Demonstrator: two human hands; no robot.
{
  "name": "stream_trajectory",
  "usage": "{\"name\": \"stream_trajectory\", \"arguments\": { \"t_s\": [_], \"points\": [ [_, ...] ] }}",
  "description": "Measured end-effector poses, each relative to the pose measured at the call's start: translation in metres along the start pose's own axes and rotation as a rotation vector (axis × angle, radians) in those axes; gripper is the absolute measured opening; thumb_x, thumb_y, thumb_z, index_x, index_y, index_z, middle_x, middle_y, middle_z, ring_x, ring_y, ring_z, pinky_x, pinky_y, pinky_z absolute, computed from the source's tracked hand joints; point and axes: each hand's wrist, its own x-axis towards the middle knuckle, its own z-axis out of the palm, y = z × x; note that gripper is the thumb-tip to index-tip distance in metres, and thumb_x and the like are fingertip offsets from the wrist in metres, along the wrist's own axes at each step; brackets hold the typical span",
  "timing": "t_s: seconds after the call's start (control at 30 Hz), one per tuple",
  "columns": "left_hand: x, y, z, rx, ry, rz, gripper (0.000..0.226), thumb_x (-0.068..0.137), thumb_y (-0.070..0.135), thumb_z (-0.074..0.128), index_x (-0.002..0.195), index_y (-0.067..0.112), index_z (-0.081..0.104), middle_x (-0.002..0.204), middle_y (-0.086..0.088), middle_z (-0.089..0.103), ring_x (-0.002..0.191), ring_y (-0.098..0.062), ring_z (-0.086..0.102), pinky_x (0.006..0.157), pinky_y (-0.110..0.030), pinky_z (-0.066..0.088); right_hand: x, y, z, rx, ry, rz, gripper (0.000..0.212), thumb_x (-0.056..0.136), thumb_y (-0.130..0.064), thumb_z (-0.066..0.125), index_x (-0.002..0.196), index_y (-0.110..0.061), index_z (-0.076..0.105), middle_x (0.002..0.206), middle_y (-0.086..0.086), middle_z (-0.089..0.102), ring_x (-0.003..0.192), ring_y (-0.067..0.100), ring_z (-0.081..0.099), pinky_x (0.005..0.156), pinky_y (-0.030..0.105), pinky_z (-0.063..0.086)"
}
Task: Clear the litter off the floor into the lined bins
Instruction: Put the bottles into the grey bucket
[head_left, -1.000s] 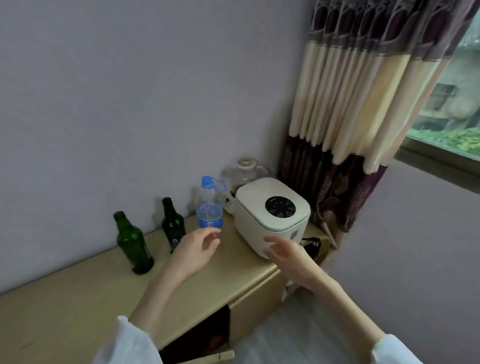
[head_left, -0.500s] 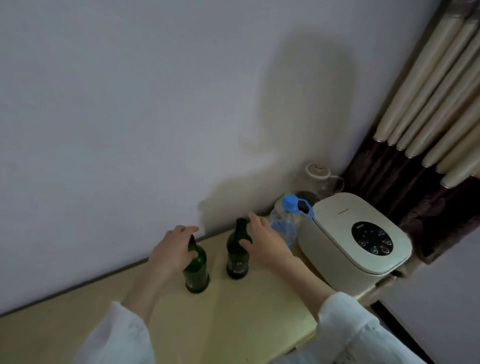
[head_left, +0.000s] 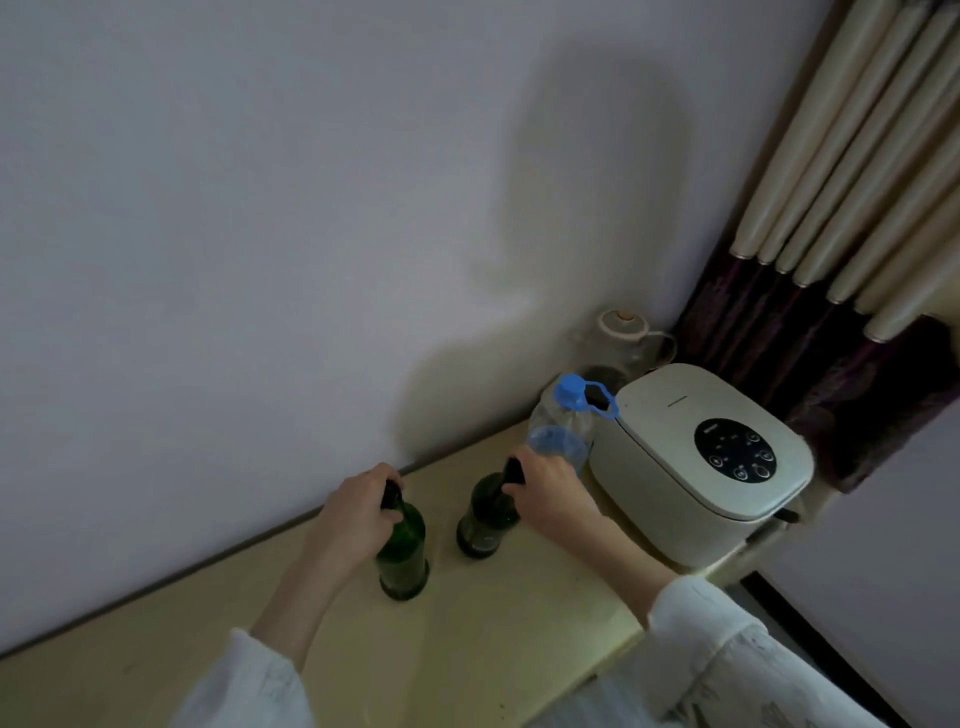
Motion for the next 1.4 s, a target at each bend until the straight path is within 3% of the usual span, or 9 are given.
{"name": "stream_trajectory", "arguments": {
  "t_s": [0.13,0.27,0.37,0.57,0.7,1.0,1.27,1.4],
  "points": [
    [-0.023,0.039,-0.003,0.026,0.008,0.086,0.026,0.089,0.018,0.059,0.115,0.020,0.051,0.109,-0.004,0.059,0.095,-0.018,0.056,0.082,-0.034,0.050,-0.054,0.033,-0.028,0.014,0.094,0.014,0.027,0.089,-0.025,0.057,0.114,-0.016,0.053,0.106,0.009,0.063,0.096,0.028,0.060,0.078,0.037,0.052],
    [-0.063,0.095,0.006,0.046,0.021,0.188,0.027,0.087,0.021,0.063,0.112,0.020,0.053,0.110,-0.003,0.059,0.099,-0.019,0.055,0.086,-0.035,0.048,-0.125,0.073,-0.057,0.009,0.172,0.060,0.025,0.087,-0.029,0.059,0.108,-0.014,0.055,0.104,0.011,0.063,0.098,0.030,0.058,0.080,0.041,0.051],
    [-0.098,0.138,0.029,0.043,0.032,0.258,0.030,0.083,0.020,0.067,0.111,0.019,0.056,0.114,-0.005,0.060,0.106,-0.022,0.054,0.088,-0.031,0.044,-0.189,0.108,-0.070,0.016,0.207,0.104,0.026,0.087,-0.028,0.062,0.108,-0.013,0.056,0.105,0.009,0.065,0.100,0.028,0.059,0.083,0.040,0.052],
    [-0.167,0.229,0.107,0.073,-0.057,0.435,0.026,0.082,0.024,0.068,0.105,0.022,0.056,0.109,-0.002,0.062,0.102,-0.020,0.055,0.083,-0.031,0.045,-0.331,0.198,-0.082,0.063,0.298,0.267,0.027,0.087,-0.026,0.063,0.110,-0.013,0.058,0.106,0.008,0.067,0.100,0.025,0.061,0.079,0.030,0.050],
    [-0.203,0.289,0.160,0.096,-0.185,0.532,0.025,0.076,0.029,0.073,0.096,0.027,0.058,0.099,0.003,0.063,0.098,-0.019,0.058,0.084,-0.035,0.050,-0.405,0.261,-0.084,0.098,0.348,0.455,0.030,0.085,-0.032,0.064,0.105,-0.011,0.058,0.103,0.012,0.066,0.100,0.030,0.059,0.081,0.036,0.050],
    [-0.240,0.424,0.312,0.244,-0.481,0.804,0.035,0.067,0.044,0.076,0.094,0.027,0.063,0.094,0.004,0.067,0.091,-0.016,0.062,0.079,-0.030,0.051,-0.528,0.400,-0.090,0.142,0.412,0.888,0.032,0.085,-0.035,0.062,0.105,-0.011,0.058,0.104,0.013,0.065,0.102,0.030,0.057,0.082,0.033,0.047],
    [-0.231,0.530,0.458,0.313,-0.689,0.867,0.030,0.070,0.040,0.072,0.089,0.023,0.056,0.086,0.003,0.064,0.086,-0.020,0.058,0.069,-0.028,0.046,-0.556,0.538,-0.075,0.049,0.238,1.156,0.031,0.091,-0.034,0.054,0.105,-0.007,0.049,0.105,0.017,0.064,0.100,0.036,0.060,0.073,0.035,0.044],
    [-0.230,0.566,0.526,0.359,-0.710,0.871,0.030,0.071,0.038,0.070,0.087,0.020,0.051,0.082,-0.001,0.066,0.080,-0.024,0.059,0.066,-0.032,0.048,-0.568,0.599,-0.048,0.017,0.168,1.221,0.025,0.095,-0.032,0.048,0.091,-0.012,0.034,0.104,0.014,0.065,0.098,0.034,0.061,0.063,0.033,0.034]
  ]
}}
